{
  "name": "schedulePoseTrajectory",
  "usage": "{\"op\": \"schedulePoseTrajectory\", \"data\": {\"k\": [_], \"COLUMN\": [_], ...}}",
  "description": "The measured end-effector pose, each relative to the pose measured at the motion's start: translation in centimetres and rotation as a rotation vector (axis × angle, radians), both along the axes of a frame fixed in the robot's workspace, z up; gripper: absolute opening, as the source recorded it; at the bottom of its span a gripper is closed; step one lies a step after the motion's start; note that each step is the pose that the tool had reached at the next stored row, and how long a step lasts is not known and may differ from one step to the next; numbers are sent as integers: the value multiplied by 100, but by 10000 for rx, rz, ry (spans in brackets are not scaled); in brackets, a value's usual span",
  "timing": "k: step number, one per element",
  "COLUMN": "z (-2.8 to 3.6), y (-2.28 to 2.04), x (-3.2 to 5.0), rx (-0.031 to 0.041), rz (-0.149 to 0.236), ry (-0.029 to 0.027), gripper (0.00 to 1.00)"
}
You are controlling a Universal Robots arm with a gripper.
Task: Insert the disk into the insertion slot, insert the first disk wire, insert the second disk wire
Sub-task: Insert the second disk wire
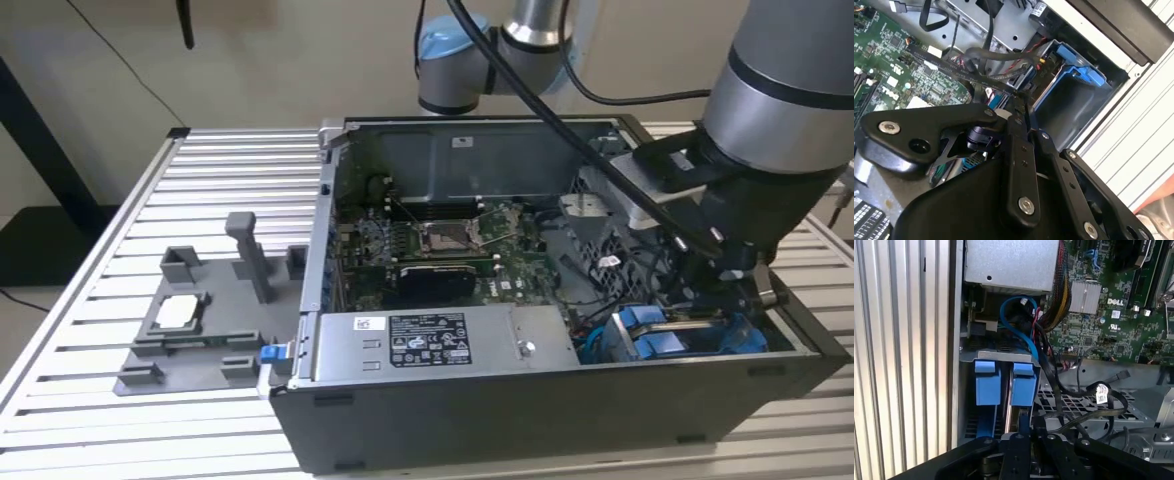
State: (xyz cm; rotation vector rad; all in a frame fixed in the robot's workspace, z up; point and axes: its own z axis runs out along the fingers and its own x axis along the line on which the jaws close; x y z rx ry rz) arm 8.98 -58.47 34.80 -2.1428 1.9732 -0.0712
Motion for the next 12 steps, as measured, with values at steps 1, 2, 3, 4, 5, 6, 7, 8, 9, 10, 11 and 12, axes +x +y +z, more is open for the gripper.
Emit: {"op": "schedulePoseTrajectory", "data": {"k": [1, 2, 3, 4, 5, 6, 7, 8, 9, 10, 11, 12], "z": [-1, -3, -3, -3, -4, -4, -5, -5, -5, -6, -7, -8], "y": [-2, -4, -7, -10, -13, -17, -20, -23, -25, -28, -30, -32], "x": [11, 25, 39, 55, 70, 86, 99, 112, 124, 137, 148, 157], "rx": [18, 33, 39, 44, 45, 45, 46, 46, 46, 44, 45, 46], "rz": [0, 0, -1, -1, -1, 0, -1, -1, -1, -2, -4, -8], "ry": [96, 195, 283, 363, 454, 538, 600, 647, 678, 704, 727, 748], "gripper": [16, 16, 16, 16, 16, 16, 16, 16, 16, 16, 16, 16]}}
